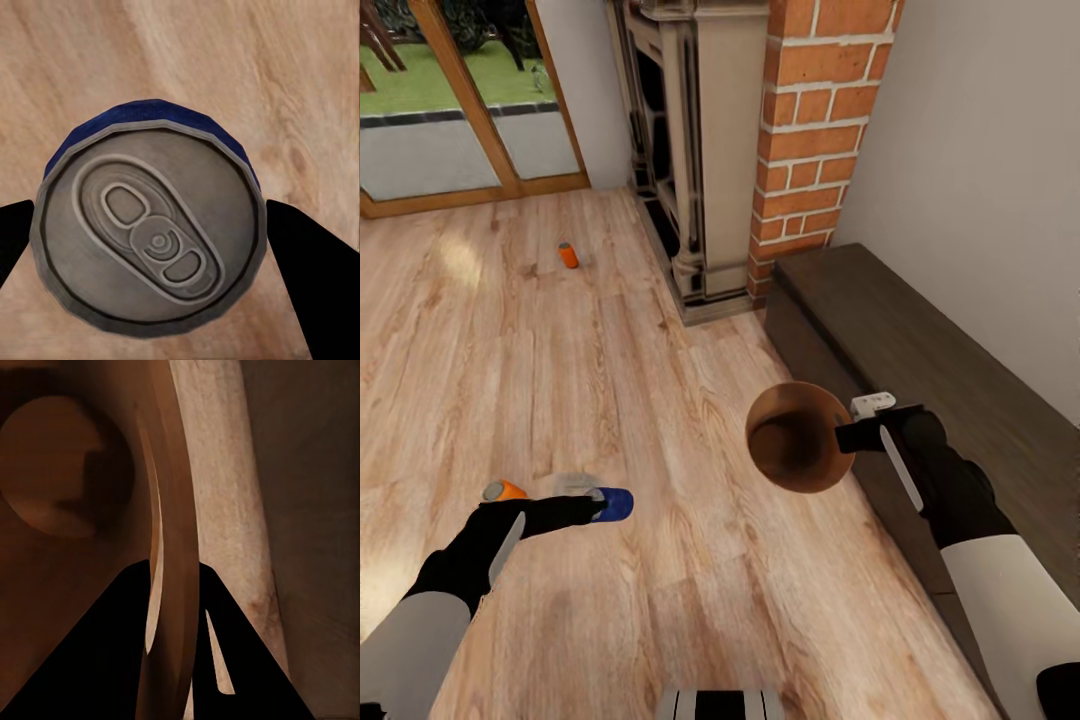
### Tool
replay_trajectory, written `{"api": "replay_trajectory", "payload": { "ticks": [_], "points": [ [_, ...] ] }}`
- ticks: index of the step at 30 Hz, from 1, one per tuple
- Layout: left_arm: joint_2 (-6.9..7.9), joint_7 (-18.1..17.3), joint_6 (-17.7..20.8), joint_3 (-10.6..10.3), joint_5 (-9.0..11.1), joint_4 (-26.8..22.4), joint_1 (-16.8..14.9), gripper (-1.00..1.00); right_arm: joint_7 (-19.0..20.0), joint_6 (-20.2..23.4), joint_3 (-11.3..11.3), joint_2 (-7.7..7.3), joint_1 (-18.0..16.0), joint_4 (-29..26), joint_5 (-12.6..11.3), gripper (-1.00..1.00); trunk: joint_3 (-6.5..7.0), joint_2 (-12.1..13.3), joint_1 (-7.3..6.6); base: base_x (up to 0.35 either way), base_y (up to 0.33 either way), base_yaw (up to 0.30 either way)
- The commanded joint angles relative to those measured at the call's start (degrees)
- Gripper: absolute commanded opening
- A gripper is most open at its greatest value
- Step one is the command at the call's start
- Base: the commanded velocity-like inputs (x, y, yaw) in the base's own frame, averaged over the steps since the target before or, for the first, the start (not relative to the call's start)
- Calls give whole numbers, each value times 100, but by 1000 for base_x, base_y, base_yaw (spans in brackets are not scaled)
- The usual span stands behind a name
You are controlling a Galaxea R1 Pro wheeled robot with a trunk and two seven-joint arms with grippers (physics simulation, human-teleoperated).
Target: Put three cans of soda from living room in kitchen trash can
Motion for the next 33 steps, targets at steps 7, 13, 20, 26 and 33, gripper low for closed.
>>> {"api": "replay_trajectory", "payload": {
  "ticks": [7,13,20,26,33],
  "points": [
    [444,-1838,484,132,19,-143,-17,-100,6,6,29,31,15,261,-100,-100,127,282,-155,0,0,0],
    [655,-2702,946,144,272,-600,-24,-100,-84,6,128,224,16,351,-53,-100,234,523,-286,0,0,0],
    [827,-3132,1561,146,719,-1121,-134,-100,-119,6,354,392,16,648,-31,-100,360,804,-440,0,0,0],
    [853,-3227,2311,146,1147,-1345,-647,-100,-153,6,530,599,16,1047,-23,-100,378,844,-462,0,0,0],
    [632,-3214,2590,105,1367,-1745,-728,-100,-221,6,545,772,16,1246,-16,-100,378,844,-462,0,0,0]
  ]
}}
